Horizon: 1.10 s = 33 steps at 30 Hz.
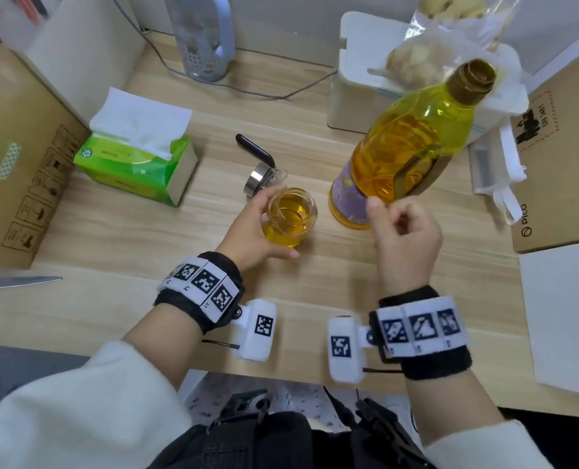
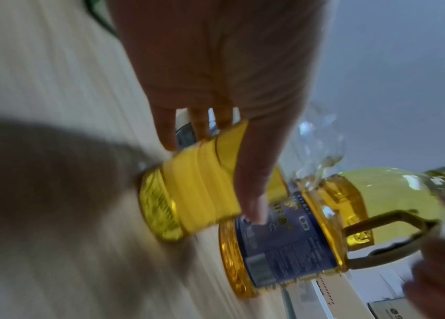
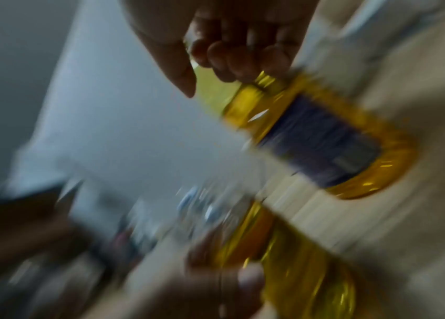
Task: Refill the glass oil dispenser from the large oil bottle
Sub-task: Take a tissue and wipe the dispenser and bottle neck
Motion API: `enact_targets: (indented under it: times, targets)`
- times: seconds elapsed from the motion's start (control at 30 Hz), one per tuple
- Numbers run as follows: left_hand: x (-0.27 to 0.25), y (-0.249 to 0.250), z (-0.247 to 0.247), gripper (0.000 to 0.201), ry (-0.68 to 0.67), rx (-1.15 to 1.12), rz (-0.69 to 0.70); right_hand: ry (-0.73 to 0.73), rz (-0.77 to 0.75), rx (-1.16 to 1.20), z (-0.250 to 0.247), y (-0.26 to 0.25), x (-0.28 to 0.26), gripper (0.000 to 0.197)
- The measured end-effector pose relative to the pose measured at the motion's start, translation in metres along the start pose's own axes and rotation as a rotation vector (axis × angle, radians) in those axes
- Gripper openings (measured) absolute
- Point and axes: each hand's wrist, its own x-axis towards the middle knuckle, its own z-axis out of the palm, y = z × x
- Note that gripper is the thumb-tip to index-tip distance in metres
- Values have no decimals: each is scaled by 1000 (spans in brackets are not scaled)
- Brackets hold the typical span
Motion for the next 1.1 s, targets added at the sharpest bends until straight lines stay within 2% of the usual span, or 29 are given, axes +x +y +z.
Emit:
enact_targets:
  times: [0.07,0.13,0.2,0.27,0.33,0.4,0.47,0.5,0.6,0.63,0.7,0.77,0.8,0.87,0.97,1.0,1.03,1.07,1.1]
  targets:
    - [-6,2,-17,91,20,80,22,-246,-196,-112,32,-24,-13,31]
    - [-12,7,-41,70,108,75,48,-427,-294,-194,72,-44,-11,27]
    - [-17,9,-74,54,286,30,85,-563,-306,-225,120,-60,-1,20]
    - [-16,7,-110,53,537,88,136,-638,-248,-218,166,-66,12,14]
    - [-8,0,-146,65,715,249,109,-671,-183,-296,208,-67,25,34]
    - [7,-12,-171,95,706,413,-86,-736,-167,-443,235,-65,36,54]
    - [21,-24,-186,121,608,443,-307,-809,-157,-532,255,-62,42,66]
    - [26,-29,-189,128,567,427,-357,-842,-142,-571,263,-60,44,69]
    - [33,-38,-189,133,511,427,-357,-905,-71,-688,279,-53,48,72]
    - [34,-40,-188,133,505,424,-358,-913,-84,-744,282,-51,48,69]
    - [34,-41,-186,133,494,414,-356,-872,-160,-829,285,-48,50,44]
    - [34,-44,-187,133,505,404,-352,-817,-186,-813,287,-49,53,16]
    - [35,-46,-187,133,505,397,-352,-804,-181,-776,288,-52,54,12]
    - [35,-48,-189,133,498,388,-361,-683,-203,-585,286,-61,57,18]
    - [35,-42,-187,124,511,382,-360,-328,-244,-3,277,-96,66,10]
    - [36,-40,-187,119,503,376,-360,-275,-237,175,273,-107,69,12]
    - [35,-38,-187,115,494,357,-370,-286,-188,293,270,-116,72,16]
    - [37,-36,-186,114,484,350,-389,-367,-127,345,268,-120,73,19]
    - [35,-34,-187,114,467,363,-396,-492,-68,295,267,-123,73,21]
